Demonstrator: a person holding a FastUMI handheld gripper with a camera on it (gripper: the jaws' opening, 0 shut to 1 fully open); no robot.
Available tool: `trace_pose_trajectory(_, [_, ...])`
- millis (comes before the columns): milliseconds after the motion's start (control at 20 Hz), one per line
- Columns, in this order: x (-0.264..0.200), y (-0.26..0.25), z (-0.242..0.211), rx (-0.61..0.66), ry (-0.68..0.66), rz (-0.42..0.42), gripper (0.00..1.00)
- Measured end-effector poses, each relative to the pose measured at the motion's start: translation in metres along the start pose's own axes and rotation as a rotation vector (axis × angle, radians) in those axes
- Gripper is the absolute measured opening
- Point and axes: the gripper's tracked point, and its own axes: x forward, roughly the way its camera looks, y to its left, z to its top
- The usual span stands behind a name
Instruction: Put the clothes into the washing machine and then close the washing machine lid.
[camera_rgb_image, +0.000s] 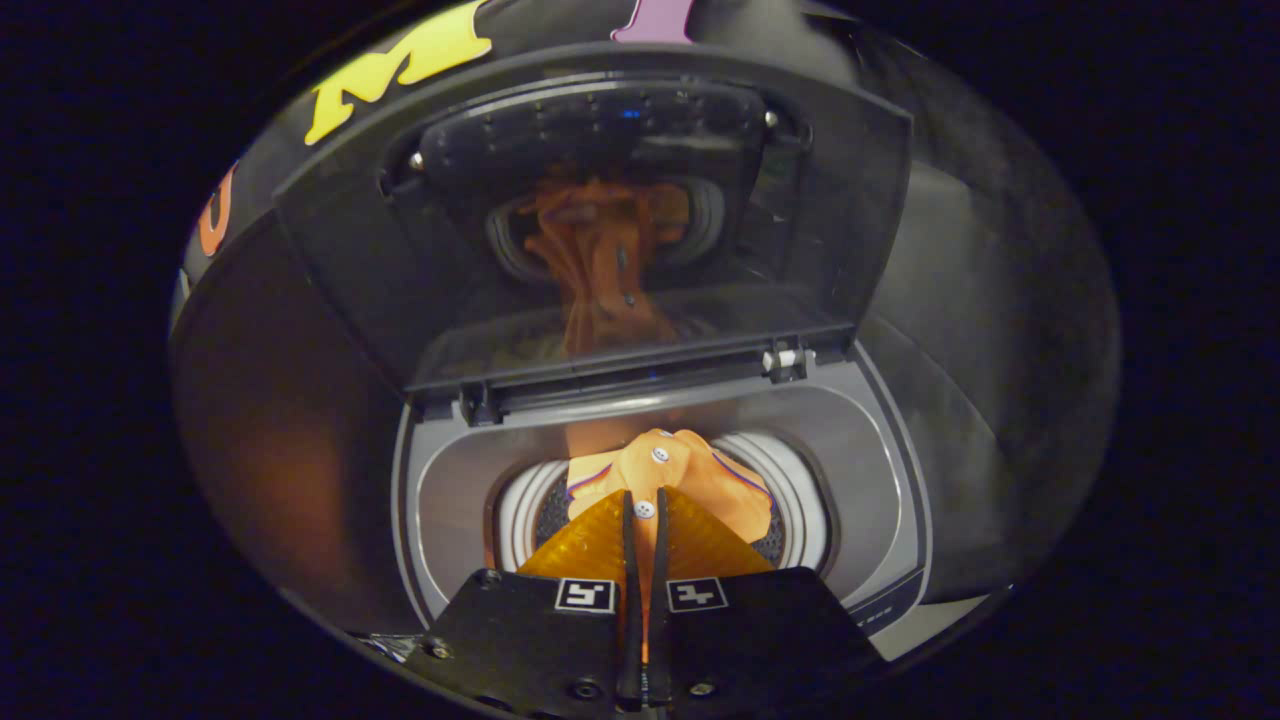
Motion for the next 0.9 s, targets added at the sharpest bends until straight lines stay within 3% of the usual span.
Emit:
trace_pose_trajectory(650, [0.016, 0.001, -0.004, -0.003, 0.02, 0.002, 0.08])
trace_pose_trajectory(800, [0.009, -0.002, 0.003, -0.04, 0.007, -0.017, 0.87])
trace_pose_trajectory(900, [0.008, -0.005, 0.0, -0.06, -0.008, -0.026, 0.86])
